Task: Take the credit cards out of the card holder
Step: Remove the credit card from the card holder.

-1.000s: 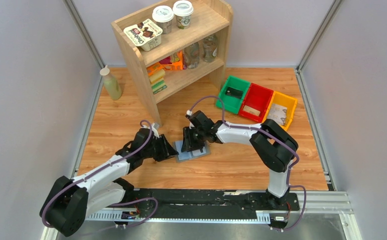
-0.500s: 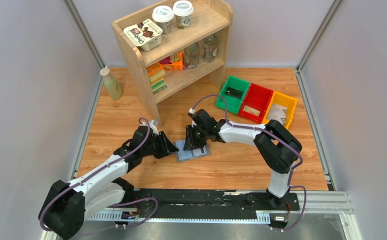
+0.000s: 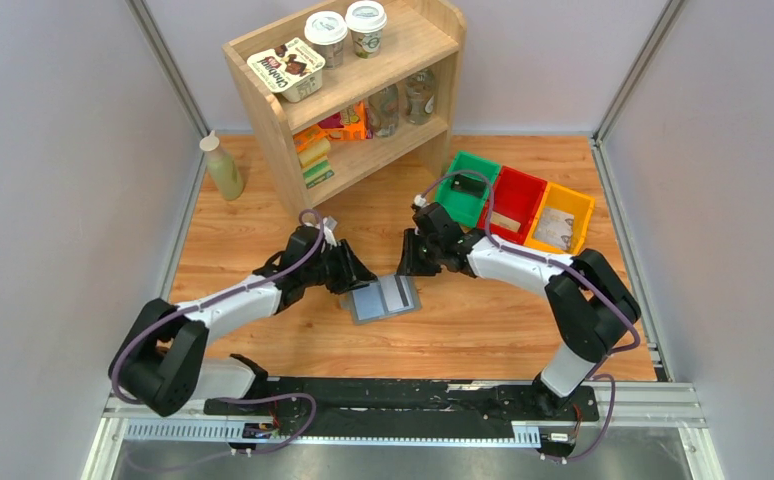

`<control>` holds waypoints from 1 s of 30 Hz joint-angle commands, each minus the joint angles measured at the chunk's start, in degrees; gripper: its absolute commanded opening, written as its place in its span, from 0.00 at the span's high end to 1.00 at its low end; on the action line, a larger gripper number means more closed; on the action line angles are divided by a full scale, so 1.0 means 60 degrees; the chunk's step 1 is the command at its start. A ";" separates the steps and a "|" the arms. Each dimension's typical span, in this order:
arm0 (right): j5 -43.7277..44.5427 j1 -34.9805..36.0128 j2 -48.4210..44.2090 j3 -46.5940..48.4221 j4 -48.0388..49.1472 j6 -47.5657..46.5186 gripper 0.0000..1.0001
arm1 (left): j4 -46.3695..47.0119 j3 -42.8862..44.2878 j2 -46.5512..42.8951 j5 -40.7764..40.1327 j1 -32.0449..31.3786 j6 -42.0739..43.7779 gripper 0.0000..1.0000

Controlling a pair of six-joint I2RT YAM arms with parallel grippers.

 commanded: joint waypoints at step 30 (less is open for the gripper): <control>-0.1638 -0.0331 0.0829 -0.0572 0.0881 -0.0293 0.86 | 0.3520 -0.0553 0.2991 0.0220 -0.0449 -0.1550 0.57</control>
